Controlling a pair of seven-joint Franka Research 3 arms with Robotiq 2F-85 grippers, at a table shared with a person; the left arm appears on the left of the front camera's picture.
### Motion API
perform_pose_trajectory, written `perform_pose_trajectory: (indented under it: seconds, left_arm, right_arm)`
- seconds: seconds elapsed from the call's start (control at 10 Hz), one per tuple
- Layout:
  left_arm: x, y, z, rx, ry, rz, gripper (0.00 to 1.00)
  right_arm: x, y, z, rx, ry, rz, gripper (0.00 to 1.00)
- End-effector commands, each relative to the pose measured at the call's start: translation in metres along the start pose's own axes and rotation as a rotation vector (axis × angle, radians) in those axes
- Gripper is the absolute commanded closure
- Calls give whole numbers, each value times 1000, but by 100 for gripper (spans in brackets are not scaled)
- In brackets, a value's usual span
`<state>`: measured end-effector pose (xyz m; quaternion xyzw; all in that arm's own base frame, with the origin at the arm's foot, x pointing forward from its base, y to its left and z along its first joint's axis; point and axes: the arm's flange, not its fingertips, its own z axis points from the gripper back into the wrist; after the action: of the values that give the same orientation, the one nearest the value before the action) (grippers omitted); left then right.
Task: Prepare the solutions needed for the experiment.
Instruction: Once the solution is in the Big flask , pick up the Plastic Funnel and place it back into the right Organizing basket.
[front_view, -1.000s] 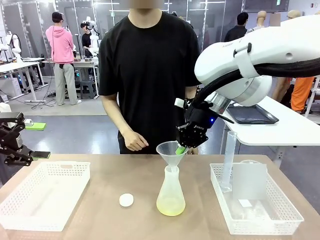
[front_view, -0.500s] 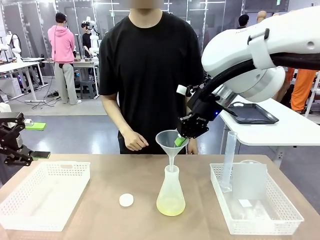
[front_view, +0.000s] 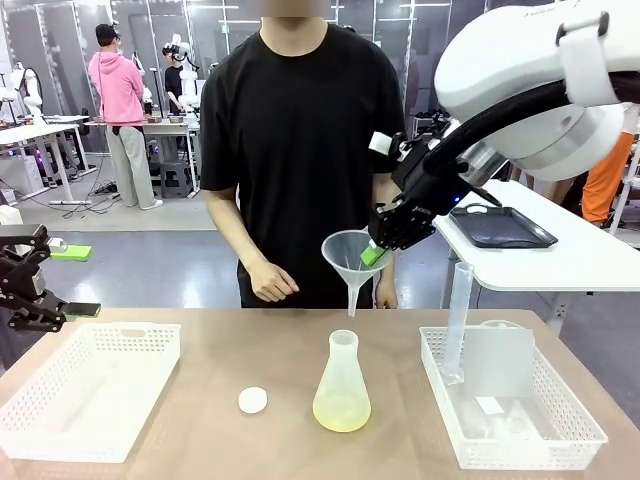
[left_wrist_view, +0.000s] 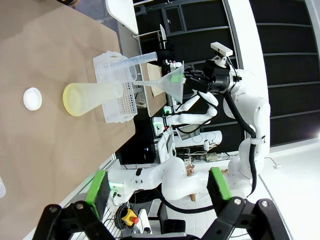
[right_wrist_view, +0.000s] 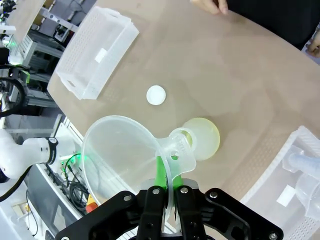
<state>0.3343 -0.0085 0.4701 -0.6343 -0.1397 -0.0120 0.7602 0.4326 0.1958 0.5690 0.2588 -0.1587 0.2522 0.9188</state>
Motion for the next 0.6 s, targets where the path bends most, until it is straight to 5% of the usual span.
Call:
perform_pose_trajectory:
  seconds: [0.0,0.5]
  left_arm:
    - [1,-1,-1,-18,2,-3,0]
    - [1,-1,-1,-18,2,-3,0]
  right_arm:
    - [-7,-6,5,-11,3,-9,100]
    - [-34,-68,39,-74,-8,-157,100]
